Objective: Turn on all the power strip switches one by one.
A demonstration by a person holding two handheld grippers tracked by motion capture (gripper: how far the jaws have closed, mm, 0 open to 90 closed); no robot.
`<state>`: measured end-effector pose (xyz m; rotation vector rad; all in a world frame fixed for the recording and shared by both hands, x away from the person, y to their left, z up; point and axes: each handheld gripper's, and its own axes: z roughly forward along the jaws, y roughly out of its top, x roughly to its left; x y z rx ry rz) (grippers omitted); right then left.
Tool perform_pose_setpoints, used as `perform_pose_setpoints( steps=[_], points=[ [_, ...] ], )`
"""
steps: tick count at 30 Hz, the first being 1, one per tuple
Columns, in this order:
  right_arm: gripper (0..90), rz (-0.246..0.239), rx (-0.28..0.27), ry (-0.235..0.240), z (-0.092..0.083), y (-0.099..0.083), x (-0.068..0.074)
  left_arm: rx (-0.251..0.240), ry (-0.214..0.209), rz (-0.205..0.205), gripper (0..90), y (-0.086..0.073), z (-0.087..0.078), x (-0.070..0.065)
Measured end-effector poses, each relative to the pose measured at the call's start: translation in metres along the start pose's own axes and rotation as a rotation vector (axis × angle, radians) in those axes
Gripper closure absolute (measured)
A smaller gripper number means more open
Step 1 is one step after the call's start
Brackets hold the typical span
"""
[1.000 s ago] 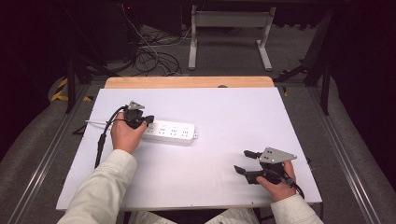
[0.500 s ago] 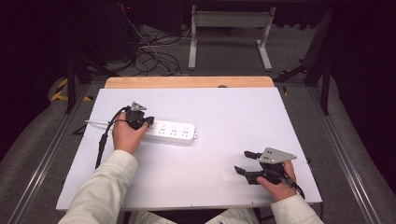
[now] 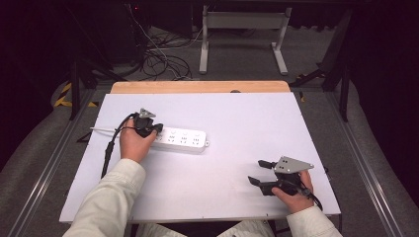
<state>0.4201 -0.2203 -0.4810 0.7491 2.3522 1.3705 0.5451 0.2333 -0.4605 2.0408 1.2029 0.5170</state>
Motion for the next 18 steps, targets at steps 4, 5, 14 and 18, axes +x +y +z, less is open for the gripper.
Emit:
perform_pose_setpoints(
  steps=[4, 5, 14, 18],
  points=[
    [31.1, -0.001, 0.001, 0.000, 0.0002, 0.0000, 0.0001, 0.005, 0.002, -0.012, 90.0, 0.0004, 0.0002, 0.0002],
    [31.1, -0.001, 0.001, 0.000, 0.0001, 0.0000, 0.0002, 0.007, 0.004, -0.010, 90.0, 0.0005, 0.0003, -0.0002],
    [31.1, -0.002, 0.004, 0.000, 0.0002, -0.0003, 0.0004, 0.027, 0.025, 0.008, 90.0, 0.0021, 0.0009, -0.0031],
    [31.1, -0.003, 0.004, 0.000, 0.0001, -0.0004, 0.0005, 0.041, 0.036, 0.017, 90.0, 0.0032, 0.0010, -0.0053]
  ],
)
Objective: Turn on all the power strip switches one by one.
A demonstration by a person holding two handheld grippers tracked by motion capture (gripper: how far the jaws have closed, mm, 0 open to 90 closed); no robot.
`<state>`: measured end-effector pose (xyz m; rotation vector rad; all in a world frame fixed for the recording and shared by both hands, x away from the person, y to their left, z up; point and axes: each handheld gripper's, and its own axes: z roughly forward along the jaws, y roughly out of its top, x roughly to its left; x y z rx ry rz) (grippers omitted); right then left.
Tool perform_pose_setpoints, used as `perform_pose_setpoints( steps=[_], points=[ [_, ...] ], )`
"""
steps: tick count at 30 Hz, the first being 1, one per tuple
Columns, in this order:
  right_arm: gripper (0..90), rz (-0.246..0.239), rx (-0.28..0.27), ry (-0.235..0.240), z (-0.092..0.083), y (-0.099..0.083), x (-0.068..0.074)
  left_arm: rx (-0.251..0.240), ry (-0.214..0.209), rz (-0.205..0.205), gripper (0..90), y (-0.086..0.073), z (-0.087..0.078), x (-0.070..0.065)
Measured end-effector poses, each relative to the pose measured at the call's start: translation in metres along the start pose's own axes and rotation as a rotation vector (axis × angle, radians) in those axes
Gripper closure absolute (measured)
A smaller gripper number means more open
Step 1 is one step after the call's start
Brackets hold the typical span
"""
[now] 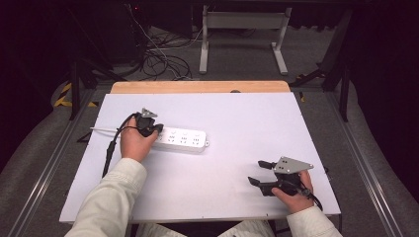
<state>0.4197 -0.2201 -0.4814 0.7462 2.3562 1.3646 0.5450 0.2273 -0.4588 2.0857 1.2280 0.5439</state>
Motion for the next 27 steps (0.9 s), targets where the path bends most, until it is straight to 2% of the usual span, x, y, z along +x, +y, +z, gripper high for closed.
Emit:
perform_pose_setpoints(
  steps=[5, 7, 9, 16, 19, 27],
  points=[
    [31.1, 0.001, 0.002, 0.000, 0.0003, -0.0001, -0.0002, 0.010, 0.010, 0.007, 90.0, 0.0017, 0.0005, -0.0004],
    [31.1, 0.000, 0.002, 0.001, 0.0002, -0.0001, 0.0002, 0.009, 0.002, -0.012, 90.0, 0.0013, 0.0007, -0.0004],
    [31.1, 0.000, 0.003, 0.001, 0.0002, -0.0002, 0.0001, 0.013, 0.005, -0.006, 90.0, 0.0017, 0.0008, -0.0005],
    [31.1, -0.001, 0.003, 0.003, 0.0003, -0.0004, 0.0000, 0.021, -0.006, -0.028, 90.0, 0.0030, 0.0013, 0.0013],
    [31.1, 0.000, 0.003, 0.003, 0.0000, -0.0006, -0.0002, 0.024, 0.006, -0.022, 90.0, 0.0031, 0.0015, -0.0002],
    [31.1, 0.002, 0.005, 0.006, 0.0005, -0.0008, -0.0004, 0.038, -0.010, -0.041, 90.0, 0.0043, 0.0019, 0.0021]
  ],
)
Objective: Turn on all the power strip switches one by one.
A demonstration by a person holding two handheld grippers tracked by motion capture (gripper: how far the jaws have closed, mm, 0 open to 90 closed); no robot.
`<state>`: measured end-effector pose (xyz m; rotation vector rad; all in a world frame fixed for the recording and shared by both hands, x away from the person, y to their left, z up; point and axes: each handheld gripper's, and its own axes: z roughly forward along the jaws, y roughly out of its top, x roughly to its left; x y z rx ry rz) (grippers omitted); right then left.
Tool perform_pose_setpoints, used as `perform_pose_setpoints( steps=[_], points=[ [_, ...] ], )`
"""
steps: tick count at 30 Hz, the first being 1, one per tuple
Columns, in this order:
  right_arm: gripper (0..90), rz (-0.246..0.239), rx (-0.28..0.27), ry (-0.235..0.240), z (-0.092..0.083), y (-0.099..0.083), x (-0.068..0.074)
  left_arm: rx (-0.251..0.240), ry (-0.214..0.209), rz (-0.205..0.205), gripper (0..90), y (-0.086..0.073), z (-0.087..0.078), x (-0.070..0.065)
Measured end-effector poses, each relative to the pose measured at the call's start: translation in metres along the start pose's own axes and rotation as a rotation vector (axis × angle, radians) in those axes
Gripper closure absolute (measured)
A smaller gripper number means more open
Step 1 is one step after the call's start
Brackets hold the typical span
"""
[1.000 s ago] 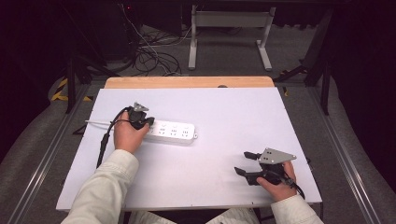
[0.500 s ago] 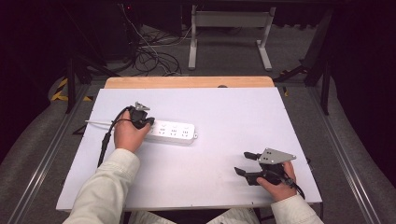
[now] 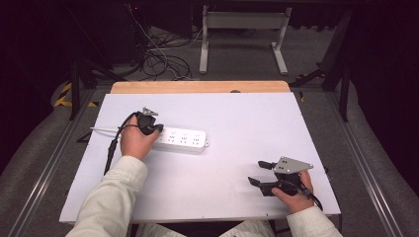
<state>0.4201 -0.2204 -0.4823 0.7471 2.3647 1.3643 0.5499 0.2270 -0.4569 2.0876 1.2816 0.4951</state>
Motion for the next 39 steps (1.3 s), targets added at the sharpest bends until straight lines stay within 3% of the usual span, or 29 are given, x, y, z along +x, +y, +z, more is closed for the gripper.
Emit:
perform_pose_setpoints(
  steps=[3, 9, 11, 18, 23, 25, 30, 39],
  points=[
    [31.1, -0.001, 0.001, 0.000, 0.000, 0.000, 0.000, -0.001, -0.003, -0.012, 90.0, 0.000, 0.000, 0.000],
    [31.1, 0.001, -0.004, -0.003, -0.001, 0.000, -0.001, -0.032, 0.012, 0.025, 90.0, -0.002, -0.001, 0.000],
    [31.1, 0.002, -0.006, -0.003, -0.001, 0.000, -0.001, -0.044, 0.012, 0.017, 90.0, -0.002, -0.003, 0.000],
    [31.1, 0.003, -0.004, -0.004, -0.001, 0.001, -0.001, -0.117, -0.036, 0.000, 90.0, 0.005, -0.013, -0.008],
    [31.1, 0.002, -0.005, -0.003, -0.001, 0.000, 0.000, -0.122, -0.048, 0.016, 90.0, 0.007, -0.012, -0.017],
    [31.1, 0.002, -0.006, -0.003, -0.001, 0.001, 0.000, -0.124, -0.071, 0.005, 90.0, 0.008, -0.010, -0.022],
    [31.1, 0.004, -0.009, -0.001, -0.001, 0.001, 0.000, -0.113, -0.061, 0.034, 90.0, 0.010, -0.006, -0.030],
    [31.0, 0.005, -0.012, 0.003, -0.001, 0.001, 0.000, -0.091, -0.064, 0.019, 90.0, 0.009, 0.001, -0.034]
  ],
)
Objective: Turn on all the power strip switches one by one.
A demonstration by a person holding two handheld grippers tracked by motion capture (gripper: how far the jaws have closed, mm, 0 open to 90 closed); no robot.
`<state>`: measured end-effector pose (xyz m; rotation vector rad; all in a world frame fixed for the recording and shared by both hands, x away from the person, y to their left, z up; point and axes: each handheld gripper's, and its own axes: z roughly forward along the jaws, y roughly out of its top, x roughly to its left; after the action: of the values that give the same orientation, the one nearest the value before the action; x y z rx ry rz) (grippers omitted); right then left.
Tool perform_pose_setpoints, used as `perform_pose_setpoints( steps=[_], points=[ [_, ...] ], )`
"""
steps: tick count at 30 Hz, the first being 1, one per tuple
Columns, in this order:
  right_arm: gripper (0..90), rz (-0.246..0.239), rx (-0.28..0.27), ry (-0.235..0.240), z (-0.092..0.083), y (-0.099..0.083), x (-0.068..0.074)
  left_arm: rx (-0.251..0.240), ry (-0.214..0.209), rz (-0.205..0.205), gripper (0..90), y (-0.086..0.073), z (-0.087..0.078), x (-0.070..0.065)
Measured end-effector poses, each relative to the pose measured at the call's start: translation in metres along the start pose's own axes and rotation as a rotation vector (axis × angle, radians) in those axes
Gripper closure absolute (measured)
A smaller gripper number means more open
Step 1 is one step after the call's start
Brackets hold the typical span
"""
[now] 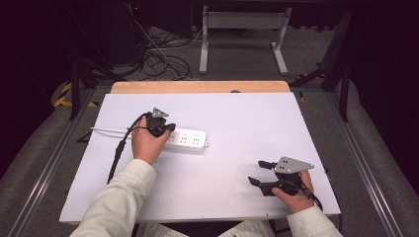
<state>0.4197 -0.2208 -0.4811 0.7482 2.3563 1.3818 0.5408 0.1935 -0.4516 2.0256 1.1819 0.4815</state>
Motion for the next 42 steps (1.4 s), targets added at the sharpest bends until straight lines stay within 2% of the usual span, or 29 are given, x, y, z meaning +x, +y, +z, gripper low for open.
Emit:
perform_pose_setpoints(
  steps=[3, 9, 22, 28, 42],
  points=[
    [31.0, 0.001, 0.001, 0.000, 0.0000, -0.0001, -0.0001, 0.004, 0.006, -0.002, 90.0, -0.0009, 0.0013, -0.0004],
    [31.0, 0.000, 0.001, 0.002, -0.0003, 0.0001, 0.0003, 0.008, 0.024, 0.021, 90.0, -0.0019, 0.0030, 0.0008],
    [30.9, -0.001, 0.000, 0.003, -0.0005, 0.0001, 0.0003, 0.021, 0.035, 0.030, 90.0, -0.0045, 0.0060, 0.0001],
    [30.8, -0.004, 0.001, 0.004, -0.0002, 0.0003, 0.0006, 0.032, 0.008, -0.008, 90.0, -0.0029, 0.0068, 0.0012],
    [30.8, -0.007, 0.003, 0.005, -0.0001, 0.0002, 0.0010, 0.055, 0.008, -0.023, 90.0, -0.0021, 0.0070, 0.0019]
  ],
)
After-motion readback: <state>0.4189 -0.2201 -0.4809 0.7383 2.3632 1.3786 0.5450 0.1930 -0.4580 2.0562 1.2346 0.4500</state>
